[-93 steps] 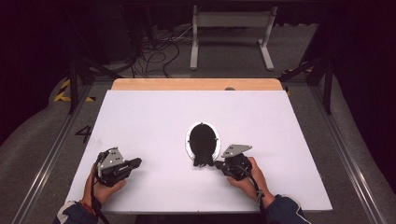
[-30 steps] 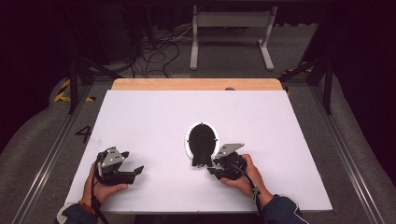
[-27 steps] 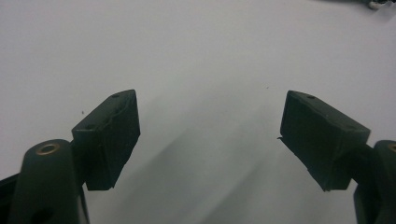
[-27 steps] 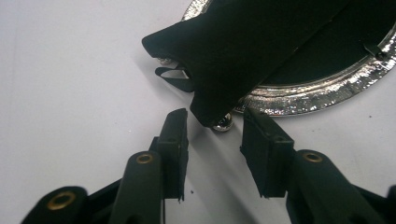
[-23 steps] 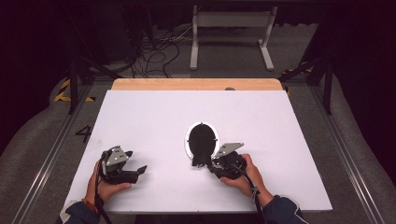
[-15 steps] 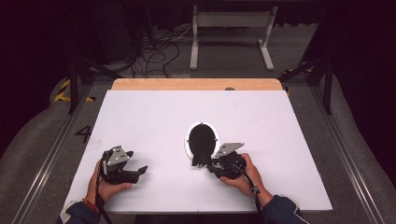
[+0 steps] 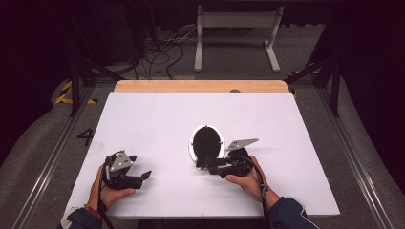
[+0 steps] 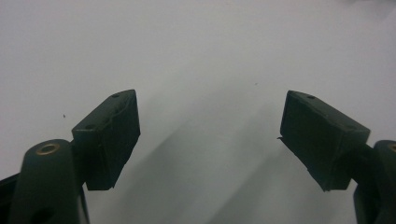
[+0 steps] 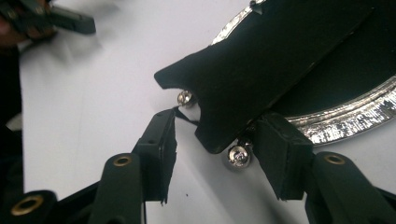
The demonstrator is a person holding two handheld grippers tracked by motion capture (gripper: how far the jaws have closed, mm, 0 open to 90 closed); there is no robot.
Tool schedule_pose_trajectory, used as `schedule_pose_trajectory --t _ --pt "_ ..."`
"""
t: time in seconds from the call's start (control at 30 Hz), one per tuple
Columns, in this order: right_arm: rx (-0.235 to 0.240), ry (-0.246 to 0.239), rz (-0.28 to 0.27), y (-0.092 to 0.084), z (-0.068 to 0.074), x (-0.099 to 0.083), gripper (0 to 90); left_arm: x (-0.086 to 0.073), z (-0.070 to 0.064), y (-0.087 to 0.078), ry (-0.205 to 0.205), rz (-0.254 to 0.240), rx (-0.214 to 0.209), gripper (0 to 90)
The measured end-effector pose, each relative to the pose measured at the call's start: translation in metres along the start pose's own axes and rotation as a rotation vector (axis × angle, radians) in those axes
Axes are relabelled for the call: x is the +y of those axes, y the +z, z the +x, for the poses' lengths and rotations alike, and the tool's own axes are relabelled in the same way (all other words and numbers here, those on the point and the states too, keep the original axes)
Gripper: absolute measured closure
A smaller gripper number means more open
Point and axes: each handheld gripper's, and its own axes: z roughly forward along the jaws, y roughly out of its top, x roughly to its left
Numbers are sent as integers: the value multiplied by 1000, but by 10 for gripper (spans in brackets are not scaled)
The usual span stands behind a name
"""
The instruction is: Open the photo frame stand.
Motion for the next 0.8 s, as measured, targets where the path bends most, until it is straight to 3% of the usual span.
schedule_pose_trajectory --t 0.37,0.4,0.47,0.57,0.8 --pt "142 213 -79 2 -25 3 515 13 -2 14 17 8 -19 211" --pt "142 213 -79 2 -25 3 515 16 -3 16 18 6 -22 211" --pt "190 269 -89 2 -31 2 523 20 -3 19 24 2 -28 208" --pt "208 293 -86 2 -34 2 498 27 -5 26 25 2 -32 204" --pt "230 373 -99 6 -41 7 493 42 -15 40 81 5 -45 215"
